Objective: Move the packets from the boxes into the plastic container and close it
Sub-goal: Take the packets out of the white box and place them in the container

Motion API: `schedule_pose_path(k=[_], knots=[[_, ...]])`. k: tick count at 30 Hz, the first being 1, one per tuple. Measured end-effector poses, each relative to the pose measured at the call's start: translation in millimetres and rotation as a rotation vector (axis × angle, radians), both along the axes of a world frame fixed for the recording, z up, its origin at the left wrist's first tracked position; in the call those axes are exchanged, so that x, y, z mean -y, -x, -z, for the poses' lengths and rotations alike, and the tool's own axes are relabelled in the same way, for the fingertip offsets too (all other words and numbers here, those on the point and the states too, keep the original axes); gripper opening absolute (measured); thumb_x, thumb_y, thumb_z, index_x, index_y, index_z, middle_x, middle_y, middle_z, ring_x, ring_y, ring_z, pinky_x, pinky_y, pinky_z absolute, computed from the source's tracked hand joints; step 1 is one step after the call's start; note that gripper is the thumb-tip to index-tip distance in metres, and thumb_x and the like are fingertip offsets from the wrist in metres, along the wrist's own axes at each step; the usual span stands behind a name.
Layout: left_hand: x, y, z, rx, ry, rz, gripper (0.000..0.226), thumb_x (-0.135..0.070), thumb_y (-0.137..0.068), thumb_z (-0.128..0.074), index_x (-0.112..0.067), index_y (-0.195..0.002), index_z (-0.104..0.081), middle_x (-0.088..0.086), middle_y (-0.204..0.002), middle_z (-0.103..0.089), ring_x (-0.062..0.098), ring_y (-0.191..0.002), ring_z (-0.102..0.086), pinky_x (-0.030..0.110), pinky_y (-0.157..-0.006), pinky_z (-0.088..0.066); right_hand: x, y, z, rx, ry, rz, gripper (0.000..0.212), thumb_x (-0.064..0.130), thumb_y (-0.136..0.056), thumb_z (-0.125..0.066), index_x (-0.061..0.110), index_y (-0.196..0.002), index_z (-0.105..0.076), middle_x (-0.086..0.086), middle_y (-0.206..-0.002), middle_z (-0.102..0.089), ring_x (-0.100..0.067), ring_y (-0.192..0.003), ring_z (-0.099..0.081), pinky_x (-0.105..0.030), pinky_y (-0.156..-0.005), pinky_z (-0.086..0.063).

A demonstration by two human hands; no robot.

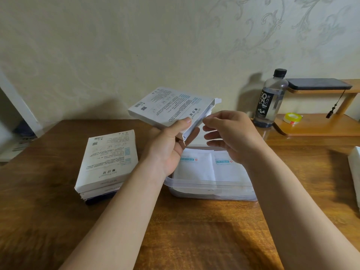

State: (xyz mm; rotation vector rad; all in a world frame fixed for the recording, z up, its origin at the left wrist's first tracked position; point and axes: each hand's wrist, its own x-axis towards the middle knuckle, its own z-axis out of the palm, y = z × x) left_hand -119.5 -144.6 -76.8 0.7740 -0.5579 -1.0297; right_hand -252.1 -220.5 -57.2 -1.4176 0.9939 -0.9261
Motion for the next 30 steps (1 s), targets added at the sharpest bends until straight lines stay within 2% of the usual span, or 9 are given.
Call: schedule_pose_path(k=[7, 12, 16, 19, 21, 24, 28, 30], knots=[[2, 5, 2, 0.059, -0.021, 0.002, 0.038, 0.007, -0.089, -0.067, -0.018, -0.118, -0.063, 0.006, -0.107, -0.077, 0.018, -0.091, -0.077, 0.043, -0.090, -0.061, -3, 2, -4, 0.047, -0.060, -0.022, 0.007, 0.013, -0.090, -0.072, 0.007, -0.088, -0.072, -0.006, -0.078, -0.070, -0.020, -0.066, -0.066, -0.031, -0.060, -0.054], [2, 4, 3, 0.044, -0.012, 0.004, 0.038, 0.008, -0.089, -0.066, -0.019, -0.116, -0.063, 0.005, -0.106, -0.077, 0.018, -0.093, -0.076, 0.037, -0.084, -0.063, -3, 4, -5, 0.137, -0.160, -0.096, 0.007, 0.011, -0.092, -0.068, 0.008, -0.088, -0.072, -0.006, -0.077, -0.066, -0.020, -0.062, -0.062, -0.031, -0.057, -0.052], [2, 6, 2, 0.041, -0.018, 0.001, 0.036, 0.009, -0.089, -0.065, -0.020, -0.112, -0.064, 0.004, -0.101, -0.078, 0.019, -0.094, -0.075, 0.036, -0.082, -0.063, -4, 3, -6, 0.224, -0.241, -0.159, 0.011, 0.011, -0.093, -0.064, 0.005, -0.098, -0.072, -0.004, -0.069, -0.063, -0.017, -0.055, -0.056, -0.028, -0.053, -0.049], [3, 6, 3, 0.069, -0.046, -0.006, 0.038, 0.006, -0.090, -0.066, -0.015, -0.122, -0.065, 0.009, -0.110, -0.076, 0.025, -0.097, -0.074, 0.041, -0.088, -0.062, -7, -1, -5, 0.164, -0.173, -0.148, 0.010, 0.012, -0.094, -0.064, 0.006, -0.090, -0.071, -0.003, -0.060, -0.061, -0.016, -0.048, -0.050, -0.027, -0.050, -0.043], [3, 6, 3, 0.071, -0.055, -0.010, 0.039, 0.007, -0.089, -0.067, -0.012, -0.124, -0.065, 0.011, -0.112, -0.076, 0.025, -0.095, -0.075, 0.039, -0.082, -0.063, -10, -5, -5, 0.150, -0.154, -0.131, 0.013, 0.011, -0.093, -0.065, 0.006, -0.082, -0.067, -0.002, -0.055, -0.057, -0.015, -0.045, -0.046, -0.026, -0.048, -0.040], [2, 7, 3, 0.084, -0.042, 0.016, 0.033, 0.012, -0.089, -0.065, -0.014, -0.109, -0.069, 0.007, -0.100, -0.079, 0.021, -0.088, -0.077, 0.030, -0.070, -0.063, -10, -10, -3, 0.155, -0.173, -0.043, 0.018, 0.007, -0.090, -0.067, 0.006, -0.073, -0.062, 0.000, -0.049, -0.050, -0.013, -0.041, -0.039, -0.024, -0.044, -0.036], [2, 11, 2, 0.100, -0.039, 0.023, 0.034, 0.014, -0.086, -0.066, -0.019, -0.090, -0.074, 0.006, -0.093, -0.079, 0.020, -0.086, -0.076, 0.031, -0.073, -0.064, -9, -15, 0, 0.203, -0.255, 0.019, 0.013, 0.002, -0.086, -0.064, 0.009, -0.076, -0.058, 0.002, -0.045, -0.042, -0.011, -0.037, -0.031, -0.021, -0.039, -0.027], [2, 11, 0, 0.104, -0.050, 0.018, 0.033, 0.012, -0.085, -0.068, -0.020, -0.092, -0.075, 0.005, -0.094, -0.079, 0.020, -0.086, -0.075, 0.032, -0.076, -0.064, -9, -16, 0, 0.228, -0.288, 0.007, 0.011, 0.003, -0.085, -0.066, 0.009, -0.080, -0.058, 0.003, -0.045, -0.040, -0.011, -0.037, -0.028, -0.020, -0.039, -0.023]])
